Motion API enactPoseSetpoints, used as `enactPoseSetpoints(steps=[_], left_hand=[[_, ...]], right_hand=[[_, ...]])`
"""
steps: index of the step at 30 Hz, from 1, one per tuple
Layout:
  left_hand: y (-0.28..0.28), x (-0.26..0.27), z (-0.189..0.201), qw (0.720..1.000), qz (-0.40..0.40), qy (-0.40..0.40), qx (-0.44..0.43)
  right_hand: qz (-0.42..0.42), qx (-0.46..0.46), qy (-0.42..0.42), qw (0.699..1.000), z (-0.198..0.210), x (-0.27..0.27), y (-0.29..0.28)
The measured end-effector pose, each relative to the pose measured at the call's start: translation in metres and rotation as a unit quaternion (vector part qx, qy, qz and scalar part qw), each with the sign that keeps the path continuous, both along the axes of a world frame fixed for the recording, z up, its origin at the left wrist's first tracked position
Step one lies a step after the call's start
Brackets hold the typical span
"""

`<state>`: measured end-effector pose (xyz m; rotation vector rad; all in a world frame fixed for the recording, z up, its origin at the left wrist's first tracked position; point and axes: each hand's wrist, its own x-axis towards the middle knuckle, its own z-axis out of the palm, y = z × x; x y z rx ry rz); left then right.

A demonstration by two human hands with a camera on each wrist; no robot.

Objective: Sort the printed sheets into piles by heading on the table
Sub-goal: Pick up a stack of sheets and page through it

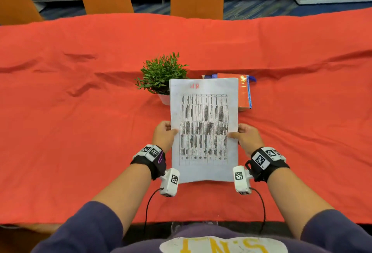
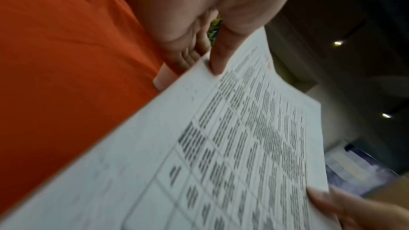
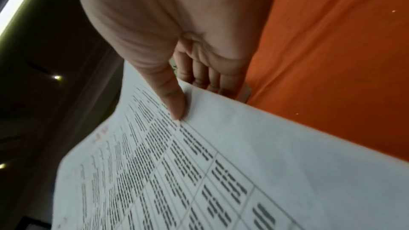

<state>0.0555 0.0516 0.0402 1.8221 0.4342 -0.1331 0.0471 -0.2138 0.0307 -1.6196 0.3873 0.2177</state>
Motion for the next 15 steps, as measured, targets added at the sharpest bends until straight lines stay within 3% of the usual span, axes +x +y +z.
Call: enactPoseSetpoints(steps=[9,15], left_hand=[[0.001,-0.018,-0.055,0.988,-0.016,0.154,0.025],[0.000,-0.017,-0.076,0.982,-0.019,0.174,0.076]], right_hand=[[0.015,-0.085,0.186,0.979,-0.057,-0.007,0.001],[0.029,-0.147,0.205,0.967,-0.065,-0.010,0.012]])
